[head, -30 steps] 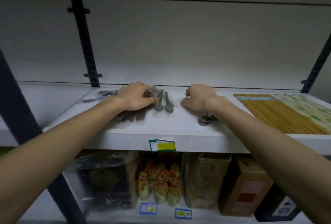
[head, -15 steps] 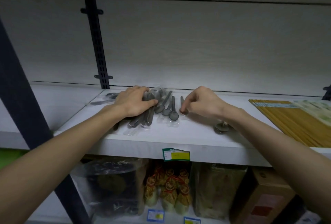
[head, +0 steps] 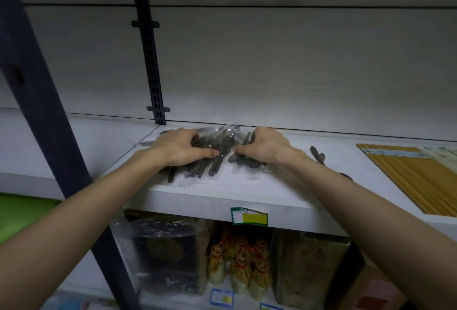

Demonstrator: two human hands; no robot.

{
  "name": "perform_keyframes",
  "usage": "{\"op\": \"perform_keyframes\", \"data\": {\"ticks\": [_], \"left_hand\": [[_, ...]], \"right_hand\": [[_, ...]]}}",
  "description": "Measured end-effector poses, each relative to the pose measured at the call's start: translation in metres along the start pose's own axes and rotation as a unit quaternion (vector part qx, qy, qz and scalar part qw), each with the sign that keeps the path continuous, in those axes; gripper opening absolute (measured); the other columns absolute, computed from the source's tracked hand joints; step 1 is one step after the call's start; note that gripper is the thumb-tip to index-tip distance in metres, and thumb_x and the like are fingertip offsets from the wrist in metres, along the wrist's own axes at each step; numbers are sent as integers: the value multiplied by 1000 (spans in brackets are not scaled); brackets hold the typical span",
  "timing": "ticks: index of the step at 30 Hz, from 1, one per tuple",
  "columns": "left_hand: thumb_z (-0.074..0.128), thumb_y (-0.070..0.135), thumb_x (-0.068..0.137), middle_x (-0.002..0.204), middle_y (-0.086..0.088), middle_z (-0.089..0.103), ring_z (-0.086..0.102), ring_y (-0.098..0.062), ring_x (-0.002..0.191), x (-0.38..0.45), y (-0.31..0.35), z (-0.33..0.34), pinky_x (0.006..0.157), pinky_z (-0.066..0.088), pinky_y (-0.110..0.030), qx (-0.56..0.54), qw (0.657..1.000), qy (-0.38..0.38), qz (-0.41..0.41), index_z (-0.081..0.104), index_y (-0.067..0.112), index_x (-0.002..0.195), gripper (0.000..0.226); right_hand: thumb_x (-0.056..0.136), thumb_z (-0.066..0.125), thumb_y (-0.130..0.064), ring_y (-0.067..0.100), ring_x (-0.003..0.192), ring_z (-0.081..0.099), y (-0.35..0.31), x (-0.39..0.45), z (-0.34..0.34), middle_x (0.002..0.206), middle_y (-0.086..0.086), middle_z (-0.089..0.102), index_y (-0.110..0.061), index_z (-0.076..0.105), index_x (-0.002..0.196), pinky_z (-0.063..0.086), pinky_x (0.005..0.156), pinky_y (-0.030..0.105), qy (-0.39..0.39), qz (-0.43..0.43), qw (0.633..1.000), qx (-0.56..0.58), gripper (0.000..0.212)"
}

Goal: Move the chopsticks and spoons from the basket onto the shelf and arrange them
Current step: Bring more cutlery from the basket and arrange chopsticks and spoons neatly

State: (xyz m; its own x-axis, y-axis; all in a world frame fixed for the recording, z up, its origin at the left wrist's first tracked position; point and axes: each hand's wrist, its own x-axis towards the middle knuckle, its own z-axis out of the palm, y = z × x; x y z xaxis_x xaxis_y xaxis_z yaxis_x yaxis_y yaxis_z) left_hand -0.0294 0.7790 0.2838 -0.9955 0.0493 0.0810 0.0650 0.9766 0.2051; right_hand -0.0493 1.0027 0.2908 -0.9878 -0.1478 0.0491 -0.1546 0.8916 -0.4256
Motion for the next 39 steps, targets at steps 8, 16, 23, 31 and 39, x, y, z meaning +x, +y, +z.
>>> {"op": "perform_keyframes", "data": {"ticks": [8, 16, 23, 31, 39], "left_hand": [[44, 80, 84, 137, -4, 57, 50, -27, 123, -7, -9, 22, 102, 44, -46, -29, 997, 77, -5, 59, 24, 130, 74], [39, 70, 91, 132, -3, 62, 52, -26, 123, -5, -29, 21, 103, 44, -50, -107, 990, 87, -5, 63, 26, 128, 62], [57, 46, 93, 115, -2, 70, 60, -26, 112, 14, -45, 26, 96, 50, -45, -211, 970, 119, -14, 71, 26, 111, 31], [59, 17, 97, 99, 5, 70, 62, -12, 92, 8, -52, 18, 90, 48, -29, -491, 858, 122, -86, 71, 26, 90, 16], [64, 23, 88, 104, 10, 73, 65, -16, 106, -2, -54, 14, 101, 50, -35, -406, 902, 128, -66, 70, 33, 78, 15]], "right_hand": [[83, 69, -50, 20, 86, 66, 8, -16, -11, 87, -5, 69, -20, 71, 80, 45, 67, 27, 36, -28, 998, -44, 31], [71, 67, -75, 24, 81, 68, -48, 0, 1, 80, 0, 70, -14, 66, 77, 49, 69, 30, 12, -11, 999, 41, 61], [55, 76, -79, 22, 81, 67, -75, 5, 20, 81, -1, 69, -17, 66, 81, 47, 64, 29, 17, 39, 999, 6, 67], [74, 80, -22, 17, 49, 54, -69, -6, 21, 61, 4, 58, -10, 63, 65, 38, 45, 23, 17, 65, 984, 163, 23], [82, 73, -15, 19, 38, 39, -52, -14, 2, 46, 6, 49, -7, 58, 65, 30, 43, 24, 17, 83, 944, 319, 23]]}}
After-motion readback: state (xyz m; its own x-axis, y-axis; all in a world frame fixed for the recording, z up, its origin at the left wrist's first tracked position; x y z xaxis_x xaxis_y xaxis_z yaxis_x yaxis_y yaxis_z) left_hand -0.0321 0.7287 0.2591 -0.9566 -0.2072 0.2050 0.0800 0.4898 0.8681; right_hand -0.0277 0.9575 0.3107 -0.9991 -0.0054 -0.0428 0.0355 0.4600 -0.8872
